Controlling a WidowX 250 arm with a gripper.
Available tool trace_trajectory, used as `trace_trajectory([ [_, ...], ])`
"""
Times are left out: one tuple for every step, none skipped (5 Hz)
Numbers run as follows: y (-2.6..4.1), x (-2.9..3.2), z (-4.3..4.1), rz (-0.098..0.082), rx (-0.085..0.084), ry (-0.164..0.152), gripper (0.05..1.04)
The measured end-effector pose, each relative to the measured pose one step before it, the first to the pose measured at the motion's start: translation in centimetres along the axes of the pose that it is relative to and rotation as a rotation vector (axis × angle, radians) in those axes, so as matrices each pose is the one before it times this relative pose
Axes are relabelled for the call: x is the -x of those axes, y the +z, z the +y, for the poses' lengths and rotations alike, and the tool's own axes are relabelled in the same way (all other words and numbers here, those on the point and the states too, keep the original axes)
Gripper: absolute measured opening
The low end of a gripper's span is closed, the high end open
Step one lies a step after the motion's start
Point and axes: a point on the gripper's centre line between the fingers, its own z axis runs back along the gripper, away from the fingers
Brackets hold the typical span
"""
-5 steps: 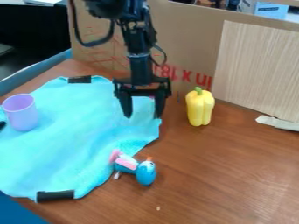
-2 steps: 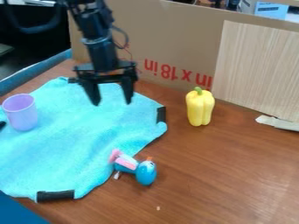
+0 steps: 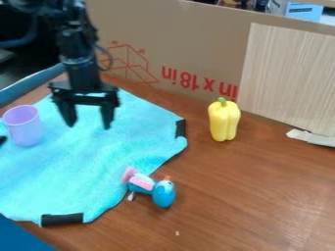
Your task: Pute the cupe to right on the the table
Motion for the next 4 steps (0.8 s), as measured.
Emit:
trace_trajectory([
  [1.118,0.363,1.104,-0.0004,0.0638,-0.0305,0.999],
  [1.766,0.483,1.137,-0.0197,0.0663,-0.0063,0.999],
  [0.22,0.286,-0.091,0.0182,0.0133,-0.0028,0.999],
  [-0.008,-0.363,1.01,-0.0178,-0.0713,0.0268,0.999],
])
